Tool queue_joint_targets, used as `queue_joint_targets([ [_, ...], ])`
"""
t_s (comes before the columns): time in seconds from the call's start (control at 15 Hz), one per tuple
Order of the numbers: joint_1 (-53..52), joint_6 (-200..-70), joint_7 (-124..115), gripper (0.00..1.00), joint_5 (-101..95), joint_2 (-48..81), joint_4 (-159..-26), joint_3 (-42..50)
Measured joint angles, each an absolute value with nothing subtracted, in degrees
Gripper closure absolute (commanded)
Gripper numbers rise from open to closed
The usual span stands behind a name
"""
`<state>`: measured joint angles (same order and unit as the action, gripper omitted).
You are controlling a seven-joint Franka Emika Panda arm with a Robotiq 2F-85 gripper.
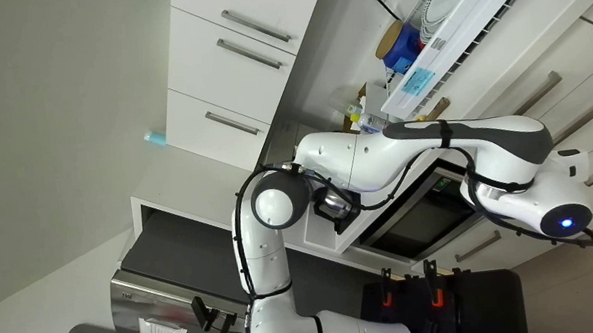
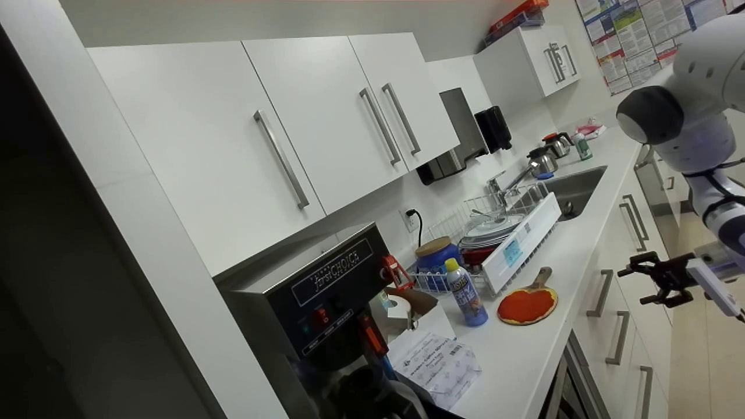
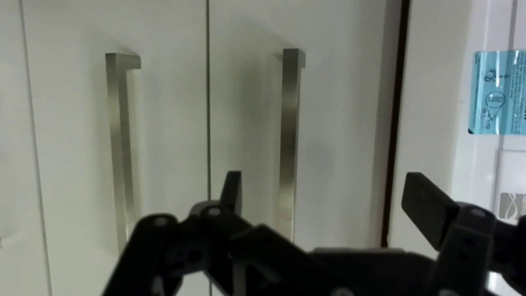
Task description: Open the topmost drawer
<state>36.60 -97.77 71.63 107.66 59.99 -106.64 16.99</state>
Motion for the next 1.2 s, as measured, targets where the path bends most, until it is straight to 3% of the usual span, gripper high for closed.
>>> queue_joint_targets([
  [1.2,33.98,-94.59,68.30,0.00,122.60,72.03,-92.96,15.92],
])
